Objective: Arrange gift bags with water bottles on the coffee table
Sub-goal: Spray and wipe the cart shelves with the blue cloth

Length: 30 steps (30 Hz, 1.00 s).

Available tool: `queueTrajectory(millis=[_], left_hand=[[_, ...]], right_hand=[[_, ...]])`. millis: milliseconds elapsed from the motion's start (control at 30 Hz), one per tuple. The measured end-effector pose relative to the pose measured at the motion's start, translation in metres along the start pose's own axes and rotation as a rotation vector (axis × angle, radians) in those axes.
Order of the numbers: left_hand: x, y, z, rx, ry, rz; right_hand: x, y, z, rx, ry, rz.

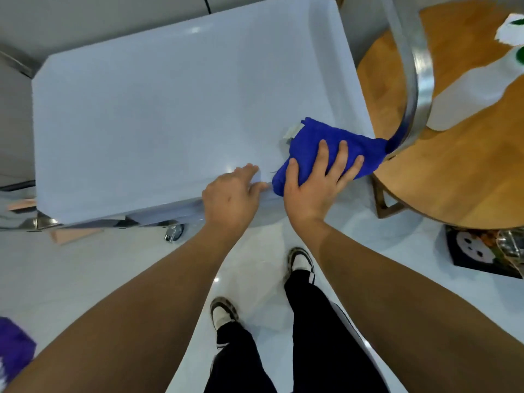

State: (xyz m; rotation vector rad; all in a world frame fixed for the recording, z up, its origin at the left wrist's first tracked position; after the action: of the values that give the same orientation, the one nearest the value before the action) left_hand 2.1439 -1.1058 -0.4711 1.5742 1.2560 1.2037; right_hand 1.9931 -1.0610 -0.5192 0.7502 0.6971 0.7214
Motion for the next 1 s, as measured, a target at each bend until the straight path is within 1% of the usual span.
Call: queueTrajectory(millis=[33,67,133,200,267,400,500,600,700,800,900,1000], left_hand=[[0.0,0.003,0.012,0.13,0.007,-0.019],[0.0,0.007,0.027,0.211,0.001,-0.06],[0.003,0.014,0.064,0.229,0.017,-0.168],[0.007,0.021,0.109,0.212,0.103,-0.254],[0.013,0.029,0.151,0.237,0.201,-0.273],[0.021,0.046,0.224,0.285,0.292,-0.275],[0.024,0.059,0.279,0.366,0.432,-0.362],[0.038,0.069,0.328,0.45,0.592,-0.425],[0.056,0.069,0.37,0.47,0.656,-0.421],[0.071,0.065,0.409,0.459,0.684,-0.414],[0.083,0.056,0.441,0.441,0.697,-0.356],[0.09,0.042,0.465,0.421,0.742,-0.31]], right_hand=[[0.001,-0.006,0.006,-0.006,-0.027,-0.031],[0.004,-0.012,0.013,-0.012,-0.047,-0.051],[0.014,-0.022,0.029,-0.035,-0.051,-0.091],[0.026,-0.032,0.049,-0.066,-0.026,-0.118],[0.041,-0.044,0.073,-0.103,-0.018,-0.087],[0.077,-0.067,0.134,-0.128,0.013,-0.008],[0.108,-0.089,0.186,-0.117,0.072,0.055],[0.141,-0.111,0.237,-0.103,0.158,0.074],[0.171,-0.133,0.285,-0.101,0.207,0.089],[0.196,-0.153,0.329,-0.089,0.249,0.119],[0.217,-0.169,0.362,-0.109,0.277,0.147],[0.242,-0.18,0.379,-0.144,0.416,0.188]])
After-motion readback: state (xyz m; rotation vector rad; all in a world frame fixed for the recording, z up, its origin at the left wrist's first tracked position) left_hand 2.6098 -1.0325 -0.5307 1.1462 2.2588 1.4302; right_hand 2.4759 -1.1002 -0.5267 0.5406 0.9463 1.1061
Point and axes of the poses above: each hand's wrist, its own x-axis away from the middle knuckle, its own y-axis out of the back of the hand, z = x × y, the point moved 4 cm from there along -x, towards the middle knuckle, and after that the axes turned 14 degrees about y, right-handed, at the moved point
